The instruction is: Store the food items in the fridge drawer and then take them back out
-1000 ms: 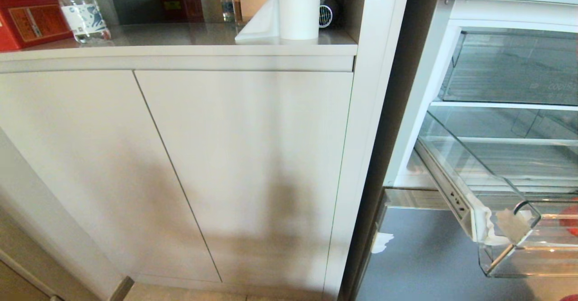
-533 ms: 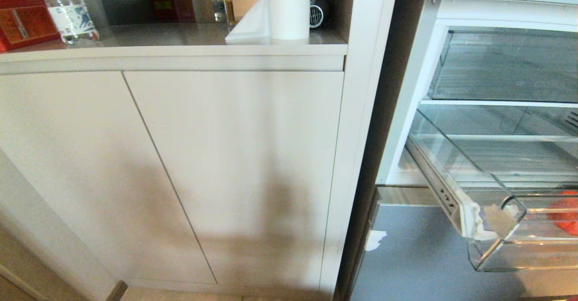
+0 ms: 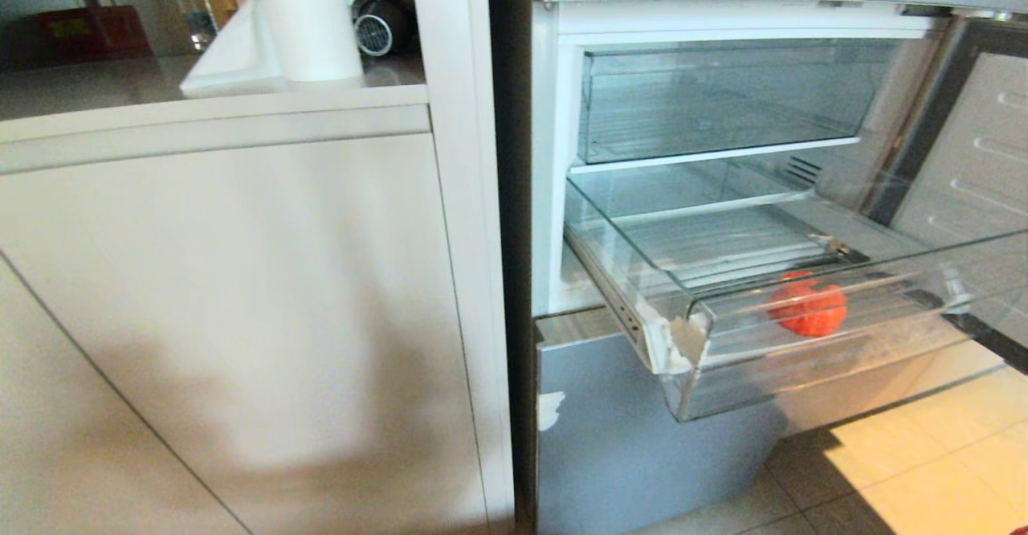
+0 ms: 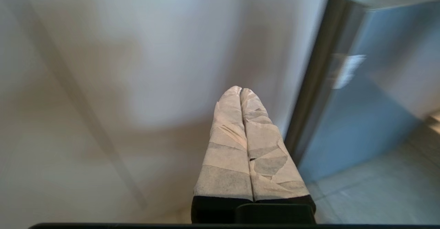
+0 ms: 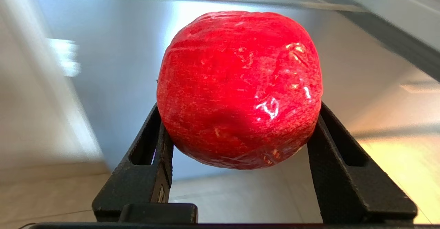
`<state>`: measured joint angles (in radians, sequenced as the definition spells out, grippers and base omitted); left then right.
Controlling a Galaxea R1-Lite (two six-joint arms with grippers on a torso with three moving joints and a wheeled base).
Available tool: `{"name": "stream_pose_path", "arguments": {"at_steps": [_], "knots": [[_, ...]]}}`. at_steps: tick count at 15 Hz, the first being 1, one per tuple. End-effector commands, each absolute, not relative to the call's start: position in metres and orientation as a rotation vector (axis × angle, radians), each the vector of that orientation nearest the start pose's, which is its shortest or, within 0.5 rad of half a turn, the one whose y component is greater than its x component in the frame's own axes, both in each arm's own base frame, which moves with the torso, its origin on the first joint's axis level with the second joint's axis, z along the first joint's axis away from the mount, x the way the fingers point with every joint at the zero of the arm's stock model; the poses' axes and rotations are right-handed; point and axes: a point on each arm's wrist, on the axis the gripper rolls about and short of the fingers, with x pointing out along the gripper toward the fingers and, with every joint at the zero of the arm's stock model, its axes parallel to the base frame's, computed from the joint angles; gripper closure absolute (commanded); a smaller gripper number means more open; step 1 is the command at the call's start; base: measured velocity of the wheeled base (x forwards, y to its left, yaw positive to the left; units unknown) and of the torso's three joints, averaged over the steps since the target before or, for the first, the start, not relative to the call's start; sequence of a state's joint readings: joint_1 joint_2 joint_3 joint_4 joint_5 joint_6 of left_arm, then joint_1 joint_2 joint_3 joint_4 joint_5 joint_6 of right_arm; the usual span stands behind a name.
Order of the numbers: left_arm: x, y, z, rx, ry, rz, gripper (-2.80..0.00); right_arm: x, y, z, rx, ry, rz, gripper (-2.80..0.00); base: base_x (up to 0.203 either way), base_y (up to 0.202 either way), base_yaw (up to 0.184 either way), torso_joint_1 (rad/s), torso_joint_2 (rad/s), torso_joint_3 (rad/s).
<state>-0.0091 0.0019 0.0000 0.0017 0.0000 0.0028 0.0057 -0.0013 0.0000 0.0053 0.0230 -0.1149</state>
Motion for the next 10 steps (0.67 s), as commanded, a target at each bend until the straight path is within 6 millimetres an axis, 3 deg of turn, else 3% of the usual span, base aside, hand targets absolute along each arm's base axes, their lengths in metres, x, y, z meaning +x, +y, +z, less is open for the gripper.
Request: {"name": "stream_pose_path", "arguments": {"at_steps": [1,10], "knots": [[-0.0226,0.0002,0.0754,0.003,0.005,-0.009,0.0,-0.0228,0.0004,0.0749,-0.113,0.004,0.029,0.0,-0.002,0.007,-0.177,0.002,0.0,0.003],[-0.0226,0.0002,0.0754,0.003,0.005,-0.009,0.0,-0.0228,0.0003,0.0752,-0.076,0.002,0.028,0.0,-0.001,0.007,-0.175,0.002,0.0,0.002]]}}
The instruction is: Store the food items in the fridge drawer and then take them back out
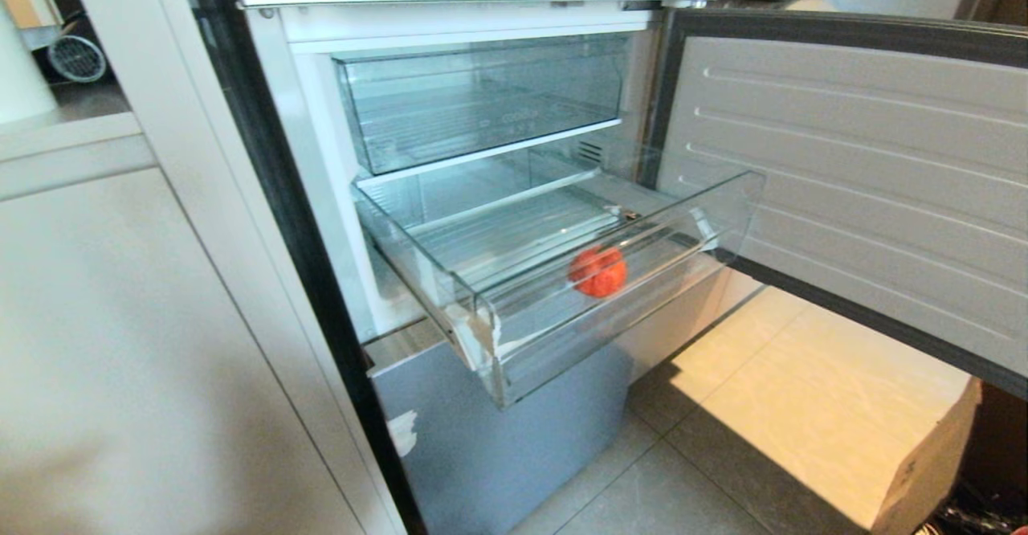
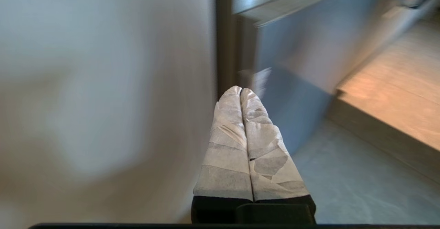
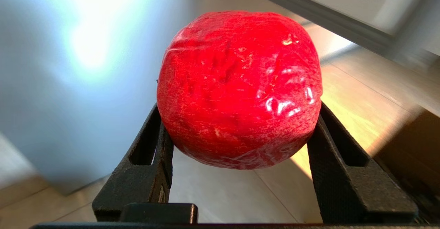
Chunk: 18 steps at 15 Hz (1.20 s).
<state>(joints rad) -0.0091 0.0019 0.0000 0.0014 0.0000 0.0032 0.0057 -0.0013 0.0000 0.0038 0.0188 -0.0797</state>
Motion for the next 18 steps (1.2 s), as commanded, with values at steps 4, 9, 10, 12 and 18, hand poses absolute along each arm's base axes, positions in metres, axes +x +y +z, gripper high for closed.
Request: {"name": "stream_pose_path", "arguments": {"at_steps": [4,9,10,12,18], "knots": [[-0.023,0.0,0.075,0.003,0.005,-0.009,0.0,-0.017,0.0,0.077,-0.067,0.068,0.027,0.0,0.0,0.003,-0.094,0.001,0.0,0.001],[-0.023,0.0,0.075,0.003,0.005,-0.009,0.0,0.023,-0.005,0.135,0.085,0.112,-0.21,0.0,0.0,0.0,0.0,0.0,0.0,0.0],[-0.023,0.0,0.075,0.003,0.005,-0.009,0.0,0.033,-0.01,0.152,0.12,0.115,-0.32,0.0,0.0,0.0,0.0,0.0,0.0,0.0],[-0.023,0.0,0.075,0.003,0.005,-0.009,0.0,0.057,-0.029,0.176,0.174,0.151,-0.546,0.0,0.0,0.0,0.0,0.0,0.0,0.0],[-0.023,0.0,0.075,0.003,0.005,-0.009,0.0,0.092,-0.138,0.228,0.291,0.169,-0.985,0.0,0.0,0.0,0.0,0.0,0.0,0.0]]}}
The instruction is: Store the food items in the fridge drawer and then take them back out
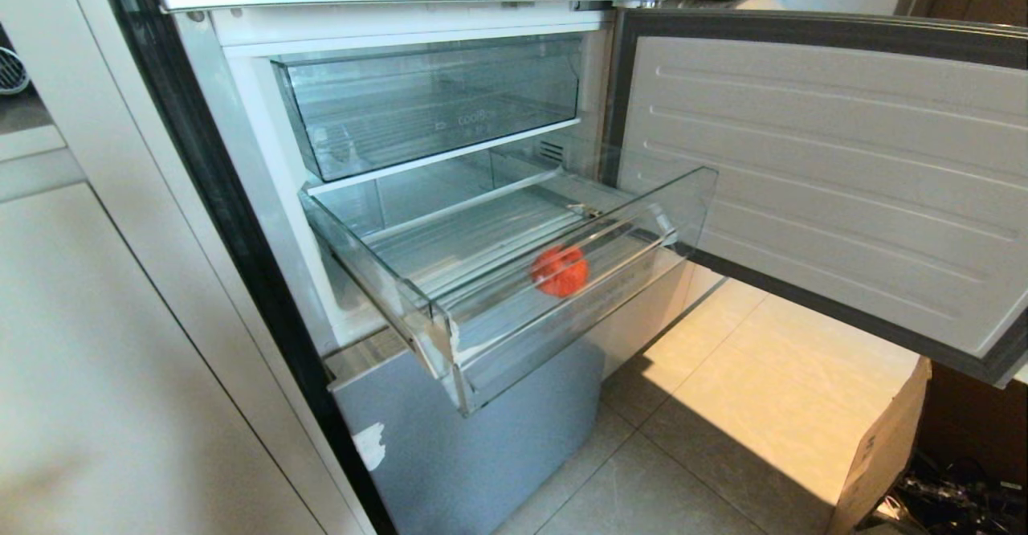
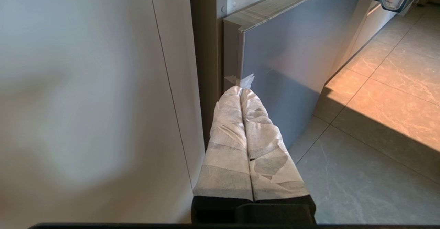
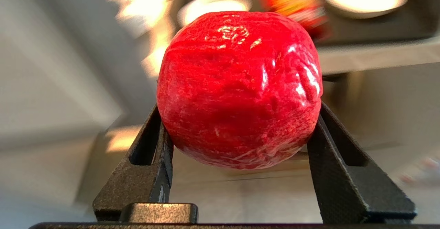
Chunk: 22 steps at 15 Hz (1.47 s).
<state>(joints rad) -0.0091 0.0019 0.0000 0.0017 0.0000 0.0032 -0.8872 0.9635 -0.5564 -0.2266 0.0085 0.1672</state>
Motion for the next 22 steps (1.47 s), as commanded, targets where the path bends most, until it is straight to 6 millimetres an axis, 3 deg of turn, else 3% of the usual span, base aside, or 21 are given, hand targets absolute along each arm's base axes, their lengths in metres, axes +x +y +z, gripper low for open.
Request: {"name": "stream_pose_path", "arguments": {"at_steps": [1,7,11,15,22], "knots": [[-0.023,0.0,0.075,0.003,0.005,-0.009,0.0,0.096,-0.157,0.23,0.302,0.171,-1.016,0.0,0.0,0.0,0.0,0.0,0.0,0.0],[-0.023,0.0,0.075,0.003,0.005,-0.009,0.0,0.114,-0.28,0.218,0.337,0.165,-1.16,0.0,0.0,0.0,0.0,0.0,0.0,0.0],[-0.023,0.0,0.075,0.003,0.005,-0.009,0.0,0.118,-0.338,0.198,0.361,0.154,-1.185,0.0,0.0,0.0,0.0,0.0,0.0,0.0],[-0.023,0.0,0.075,0.003,0.005,-0.009,0.0,0.108,-0.375,0.194,0.351,0.125,-1.23,0.0,0.0,0.0,0.0,0.0,0.0,0.0],[-0.023,0.0,0.075,0.003,0.005,-0.009,0.0,0.11,-0.404,0.175,0.368,0.137,-1.227,0.0,0.0,0.0,0.0,0.0,0.0,0.0]]}}
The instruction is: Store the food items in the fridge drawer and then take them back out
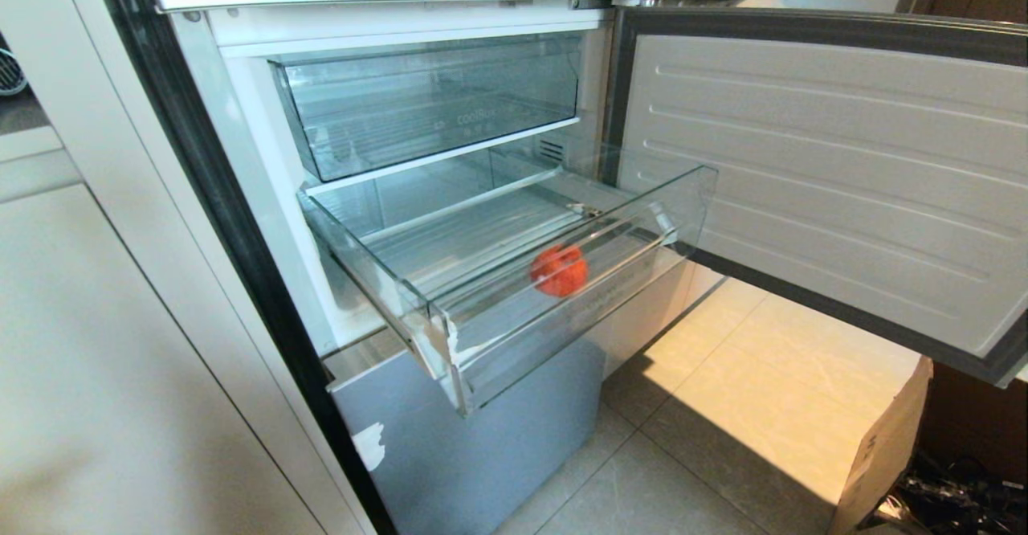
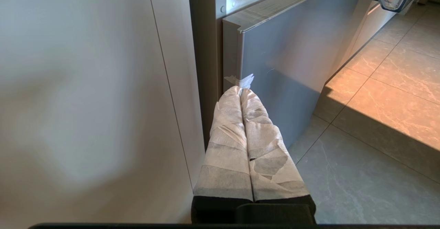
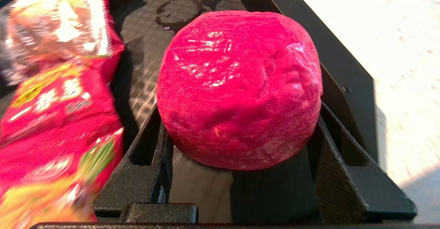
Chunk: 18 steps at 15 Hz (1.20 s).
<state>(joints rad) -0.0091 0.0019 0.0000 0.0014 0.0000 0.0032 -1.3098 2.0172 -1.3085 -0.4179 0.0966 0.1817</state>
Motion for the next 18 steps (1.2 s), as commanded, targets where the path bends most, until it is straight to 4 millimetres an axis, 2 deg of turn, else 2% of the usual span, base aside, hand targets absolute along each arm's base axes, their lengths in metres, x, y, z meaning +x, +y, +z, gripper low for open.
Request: {"name": "stream_pose_path", "arguments": {"at_steps": [1,3,4,8,11,13,16,17,18], "knots": [[-0.023,0.0,0.075,0.003,0.005,-0.009,0.0,0.111,-0.407,0.174,0.367,0.138,-1.226,0.0,0.0,0.0,0.0,0.0,0.0,0.0],[-0.023,0.0,0.075,0.003,0.005,-0.009,0.0,0.112,-0.412,0.17,0.371,0.141,-1.226,0.0,0.0,0.0,0.0,0.0,0.0,0.0],[-0.023,0.0,0.075,0.003,0.005,-0.009,0.0,0.112,-0.413,0.169,0.373,0.144,-1.227,-2.8,0.0,0.0,0.0,0.0,0.0,0.0],[-0.023,0.0,0.075,0.003,0.005,-0.009,0.0,0.113,-0.413,0.168,0.374,0.145,-1.216,-2.8,0.0,0.0,0.0,0.0,0.0,0.0],[-0.023,0.0,0.075,0.003,0.005,-0.009,0.0,0.111,-0.41,0.176,0.367,0.129,-1.21,-2.8,0.0,0.0,0.0,0.0,0.0,0.0],[-0.023,0.0,0.075,0.003,0.005,-0.009,0.0,0.1,-0.402,0.192,0.351,0.095,-1.228,-2.8,0.0,0.0,0.0,0.0,0.0,0.0],[-0.023,0.0,0.075,0.003,0.005,-0.009,0.0,0.072,-0.377,0.231,0.32,0.009,-1.275,-2.8,0.0,0.0,0.0,0.0,0.0,0.0],[-0.023,0.0,0.075,0.003,0.005,-0.009,0.0,0.063,-0.365,0.243,0.306,-0.016,-1.289,0.0,0.0,0.0,0.0,0.0,0.0,0.0],[-0.023,0.0,0.075,0.003,0.005,-0.009,0.0,0.058,-0.354,0.252,0.294,-0.035,-1.298,0.0,0.0,0.0,0.0,0.0,0.0,0.0]]}}
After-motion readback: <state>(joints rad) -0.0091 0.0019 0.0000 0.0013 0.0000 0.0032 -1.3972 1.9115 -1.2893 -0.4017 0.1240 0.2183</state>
